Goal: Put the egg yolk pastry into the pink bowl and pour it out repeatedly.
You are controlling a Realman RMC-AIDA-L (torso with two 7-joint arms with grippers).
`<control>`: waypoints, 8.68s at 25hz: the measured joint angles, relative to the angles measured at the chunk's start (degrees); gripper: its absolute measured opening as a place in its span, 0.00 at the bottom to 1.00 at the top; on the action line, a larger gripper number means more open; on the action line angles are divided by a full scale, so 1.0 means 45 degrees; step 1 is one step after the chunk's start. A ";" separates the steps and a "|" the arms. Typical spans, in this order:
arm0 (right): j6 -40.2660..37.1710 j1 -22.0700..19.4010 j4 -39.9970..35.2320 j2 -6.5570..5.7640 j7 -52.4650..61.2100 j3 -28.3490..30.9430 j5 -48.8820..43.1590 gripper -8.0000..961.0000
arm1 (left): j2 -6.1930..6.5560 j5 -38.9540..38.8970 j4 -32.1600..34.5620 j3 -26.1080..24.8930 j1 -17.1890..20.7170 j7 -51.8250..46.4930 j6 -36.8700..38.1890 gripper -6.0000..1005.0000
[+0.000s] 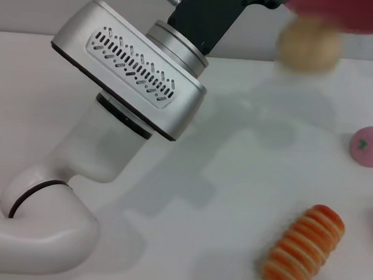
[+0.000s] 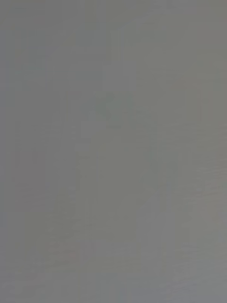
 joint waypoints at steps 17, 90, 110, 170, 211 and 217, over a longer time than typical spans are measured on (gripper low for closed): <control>-0.0159 -0.0081 -0.0258 0.0057 0.0004 -0.0009 0.0116 0.52 | 0.0004 -0.0064 -0.0074 -0.0645 -0.0328 -0.0428 0.1688 0.05; -0.3697 0.3915 0.4298 0.0241 0.7147 -0.8787 -1.1866 0.47 | 0.0372 0.0292 -0.0622 -1.4990 -0.3434 0.0330 2.4343 0.05; -0.2048 0.4422 0.5860 0.0318 0.7193 -0.9459 -1.1876 0.46 | 0.0372 0.0292 -0.0620 -1.5029 -0.3275 0.0566 2.4331 0.05; -0.5298 0.2942 -0.3433 0.0214 0.5103 -0.5896 -0.8075 0.08 | 0.0466 0.0880 -0.0304 -1.5021 -0.3779 0.0286 2.6783 0.05; 0.0988 -0.2124 0.1046 0.0221 -0.5459 -0.1808 0.5353 0.51 | 0.0000 -0.2583 0.0304 -0.7920 -0.2521 0.0737 1.6496 0.05; 0.0868 -0.2171 0.2369 0.0053 -0.5505 -0.1191 0.5904 0.51 | -0.0062 -0.3101 0.0190 -0.4795 -0.2084 0.0626 1.2054 0.05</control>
